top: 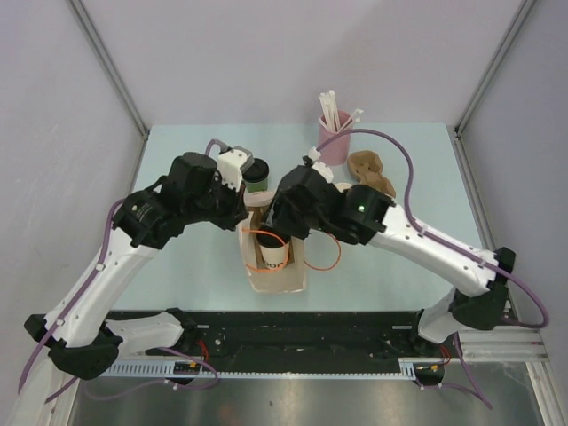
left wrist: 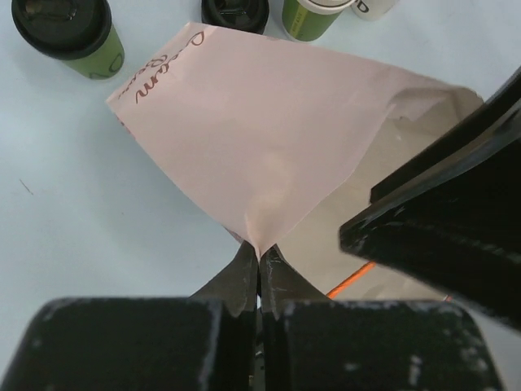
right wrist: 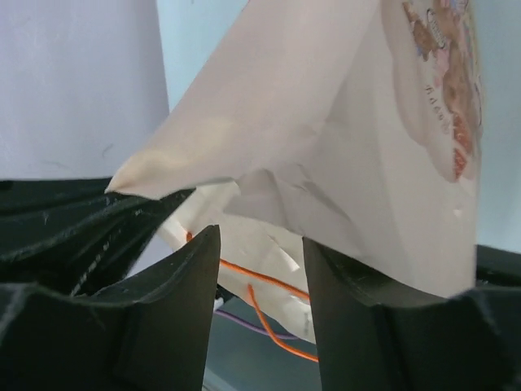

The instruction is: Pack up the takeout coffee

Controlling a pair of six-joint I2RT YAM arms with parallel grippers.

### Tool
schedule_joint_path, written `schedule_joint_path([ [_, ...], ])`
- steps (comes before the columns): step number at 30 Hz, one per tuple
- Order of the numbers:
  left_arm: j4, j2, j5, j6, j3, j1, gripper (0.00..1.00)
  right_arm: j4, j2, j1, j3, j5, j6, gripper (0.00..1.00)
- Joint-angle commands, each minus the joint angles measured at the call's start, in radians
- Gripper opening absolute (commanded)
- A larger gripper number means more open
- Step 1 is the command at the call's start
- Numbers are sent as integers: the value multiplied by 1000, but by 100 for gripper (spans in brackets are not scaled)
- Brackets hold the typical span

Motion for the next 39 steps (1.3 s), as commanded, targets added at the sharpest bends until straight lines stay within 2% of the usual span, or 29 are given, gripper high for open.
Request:
schedule_joint_path([
  [1,3,-3,30,-157,-3,33,0,-295,141,46,176,88,172,48],
  [7,-26,39,21,-281,34,58,0,-372,120,64,175,179,309,48],
  [9,-43,55,4,-309,65,66,0,-445,112,72,198,216,345,51],
  [10,-48,61,-11,-341,75,67,0,-466,113,73,212,219,361,55],
  [18,-76,20,-62,-495,54,70,0,-549,138,95,204,222,537,68],
  [25,-73,-20,-39,-547,13,75,0,-569,257,92,295,178,731,74],
  [30,-71,-28,-39,-579,2,82,0,-567,279,87,270,156,861,73],
  [34,-68,-30,-26,-582,-10,98,0,-636,311,124,246,191,904,73],
  [39,-65,-46,-9,-578,-30,102,0,-631,334,80,210,280,820,71],
])
